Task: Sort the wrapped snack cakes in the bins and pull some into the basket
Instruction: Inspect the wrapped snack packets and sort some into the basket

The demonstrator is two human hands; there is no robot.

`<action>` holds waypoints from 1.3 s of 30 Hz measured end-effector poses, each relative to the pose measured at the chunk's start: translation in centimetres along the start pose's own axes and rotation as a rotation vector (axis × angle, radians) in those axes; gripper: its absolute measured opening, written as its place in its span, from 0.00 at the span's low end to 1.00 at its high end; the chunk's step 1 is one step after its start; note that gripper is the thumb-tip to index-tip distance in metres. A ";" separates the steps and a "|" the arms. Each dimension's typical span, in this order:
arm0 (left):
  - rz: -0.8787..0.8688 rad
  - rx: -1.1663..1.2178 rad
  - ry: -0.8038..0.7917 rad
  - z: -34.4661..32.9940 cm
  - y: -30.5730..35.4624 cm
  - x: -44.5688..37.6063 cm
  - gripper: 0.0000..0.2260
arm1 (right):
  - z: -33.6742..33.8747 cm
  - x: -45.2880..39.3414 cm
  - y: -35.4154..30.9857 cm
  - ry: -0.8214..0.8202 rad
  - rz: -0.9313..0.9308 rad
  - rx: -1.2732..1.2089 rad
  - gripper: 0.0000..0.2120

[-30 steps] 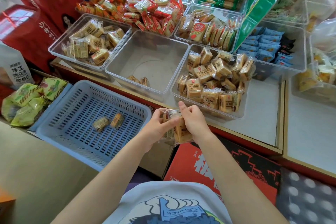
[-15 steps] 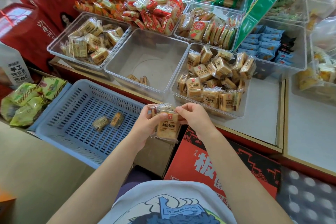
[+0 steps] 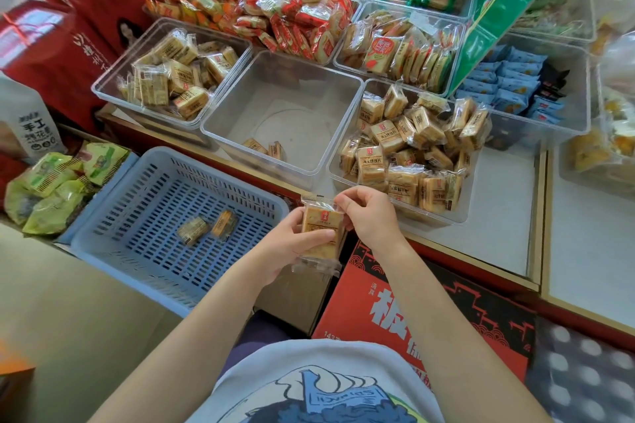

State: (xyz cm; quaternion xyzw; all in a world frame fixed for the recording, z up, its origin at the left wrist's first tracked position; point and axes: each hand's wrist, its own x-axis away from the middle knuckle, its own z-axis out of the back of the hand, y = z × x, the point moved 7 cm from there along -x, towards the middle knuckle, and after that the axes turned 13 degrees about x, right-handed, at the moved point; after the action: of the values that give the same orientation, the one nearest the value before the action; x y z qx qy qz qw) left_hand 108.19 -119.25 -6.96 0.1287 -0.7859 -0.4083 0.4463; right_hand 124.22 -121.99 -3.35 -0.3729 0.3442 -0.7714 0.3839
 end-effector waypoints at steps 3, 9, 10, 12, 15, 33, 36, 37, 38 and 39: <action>-0.006 -0.009 0.026 0.0 0.0 0.0 0.24 | 0.2 -0.1 0.0 0.024 0.003 -0.057 0.05; -0.012 0.166 0.443 2.5 0.1 -0.9 0.21 | -0.7 0.2 0.5 -0.145 -0.119 -0.020 0.12; -0.015 0.216 0.491 2.9 0.2 -0.9 0.23 | -1.2 0.5 0.7 -0.212 -0.138 0.021 0.13; -0.033 0.284 0.494 3.0 0.4 -1.1 0.25 | -2.2 1.0 1.0 -0.303 -0.160 0.070 0.15; -0.052 0.306 0.440 2.3 0.7 -1.1 0.22 | -2.8 1.3 0.9 -0.292 -0.154 0.032 0.11; -0.113 0.494 0.335 1.9 0.3 -1.8 0.30 | -2.8 -0.6 -0.1 -0.209 -0.084 -0.230 0.12; -0.116 0.511 0.340 2.1 0.3 -2.1 0.31 | -2.8 -1.0 0.0 -0.229 -0.081 -0.233 0.13; -0.120 0.511 0.340 2.3 0.3 -2.2 0.30 | -2.7 -1.2 0.0 -0.220 -0.086 -0.232 0.12; -0.125 0.512 0.338 2.3 0.5 -2.3 0.30 | -2.7 -1.4 0.2 -0.211 -0.092 -0.242 0.11; -0.133 0.508 0.334 2.4 0.6 -2.5 0.29 | -2.7 -1.6 0.3 -0.202 -0.099 -0.259 0.11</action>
State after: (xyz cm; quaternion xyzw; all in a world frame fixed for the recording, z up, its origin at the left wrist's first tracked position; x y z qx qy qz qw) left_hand 107.76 -116.14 -8.65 0.3526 -0.7685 -0.2002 0.4950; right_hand 122.75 -120.11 -5.34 -0.5114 0.3817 -0.6972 0.3267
